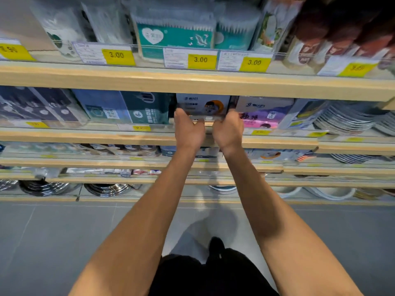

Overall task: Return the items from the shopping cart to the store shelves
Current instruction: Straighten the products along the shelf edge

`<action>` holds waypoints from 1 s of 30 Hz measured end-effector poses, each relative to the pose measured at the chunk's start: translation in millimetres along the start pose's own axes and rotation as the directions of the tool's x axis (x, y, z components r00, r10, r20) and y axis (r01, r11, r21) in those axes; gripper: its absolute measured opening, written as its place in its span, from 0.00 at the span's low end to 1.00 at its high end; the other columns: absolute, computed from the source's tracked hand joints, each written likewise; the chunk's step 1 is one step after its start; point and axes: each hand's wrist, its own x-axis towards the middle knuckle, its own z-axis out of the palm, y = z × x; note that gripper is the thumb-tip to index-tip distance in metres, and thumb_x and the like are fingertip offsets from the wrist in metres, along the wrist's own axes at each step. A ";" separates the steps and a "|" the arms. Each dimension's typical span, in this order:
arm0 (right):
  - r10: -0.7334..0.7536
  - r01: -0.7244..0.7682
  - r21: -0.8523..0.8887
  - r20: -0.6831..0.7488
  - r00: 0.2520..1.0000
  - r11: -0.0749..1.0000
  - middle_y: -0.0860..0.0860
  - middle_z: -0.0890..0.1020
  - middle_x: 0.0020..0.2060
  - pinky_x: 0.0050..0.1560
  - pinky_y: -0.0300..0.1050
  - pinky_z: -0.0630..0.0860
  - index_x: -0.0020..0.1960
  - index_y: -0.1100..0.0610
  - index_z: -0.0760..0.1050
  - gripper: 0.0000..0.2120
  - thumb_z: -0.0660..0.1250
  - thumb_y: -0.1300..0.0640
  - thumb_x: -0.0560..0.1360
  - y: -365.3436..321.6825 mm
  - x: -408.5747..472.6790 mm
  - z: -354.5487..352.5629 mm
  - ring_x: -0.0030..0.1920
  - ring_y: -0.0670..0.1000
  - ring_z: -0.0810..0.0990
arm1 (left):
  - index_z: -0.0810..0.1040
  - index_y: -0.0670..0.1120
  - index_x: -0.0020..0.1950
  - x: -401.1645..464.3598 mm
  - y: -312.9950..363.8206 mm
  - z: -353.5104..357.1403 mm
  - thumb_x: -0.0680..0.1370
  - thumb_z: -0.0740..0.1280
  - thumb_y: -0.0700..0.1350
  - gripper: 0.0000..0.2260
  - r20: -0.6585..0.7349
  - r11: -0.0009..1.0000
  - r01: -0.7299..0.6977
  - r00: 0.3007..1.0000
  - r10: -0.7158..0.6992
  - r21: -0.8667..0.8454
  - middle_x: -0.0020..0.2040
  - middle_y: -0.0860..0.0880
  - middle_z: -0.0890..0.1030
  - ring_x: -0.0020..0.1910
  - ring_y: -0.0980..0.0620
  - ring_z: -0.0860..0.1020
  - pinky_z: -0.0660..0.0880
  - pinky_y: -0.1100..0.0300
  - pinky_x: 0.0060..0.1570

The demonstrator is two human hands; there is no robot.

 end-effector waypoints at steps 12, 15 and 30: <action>-0.152 0.156 -0.016 0.154 0.976 0.988 0.58 0.83 0.55 0.55 0.46 0.75 0.68 0.63 0.73 0.20 0.64 0.66 0.76 15.0 14.3 -25.4 0.57 0.59 0.81 | 0.68 0.38 0.58 2.6 0.3 -5.0 0.74 0.63 0.36 0.13 -0.187 0.988 0.017 0.982 0.012 0.153 0.57 0.39 0.73 0.55 0.41 0.74 0.72 0.50 0.52; -0.167 0.172 -0.025 0.127 0.978 0.985 0.57 0.83 0.57 0.56 0.47 0.76 0.71 0.60 0.71 0.23 0.64 0.64 0.76 19.7 6.0 -19.2 0.58 0.58 0.81 | 0.69 0.40 0.62 -9.2 -6.6 -9.7 0.73 0.63 0.35 0.17 -0.186 0.973 -0.051 0.978 0.094 0.225 0.58 0.41 0.75 0.56 0.42 0.74 0.71 0.56 0.49; 0.008 0.035 0.186 -0.225 0.974 0.982 0.52 0.81 0.54 0.59 0.48 0.78 0.60 0.57 0.77 0.16 0.64 0.66 0.74 79.9 -7.5 -43.1 0.55 0.51 0.79 | 0.74 0.43 0.58 -63.1 -2.1 23.0 0.75 0.65 0.39 0.11 -0.360 0.977 -0.214 0.911 0.203 0.011 0.53 0.46 0.76 0.52 0.49 0.75 0.75 0.52 0.54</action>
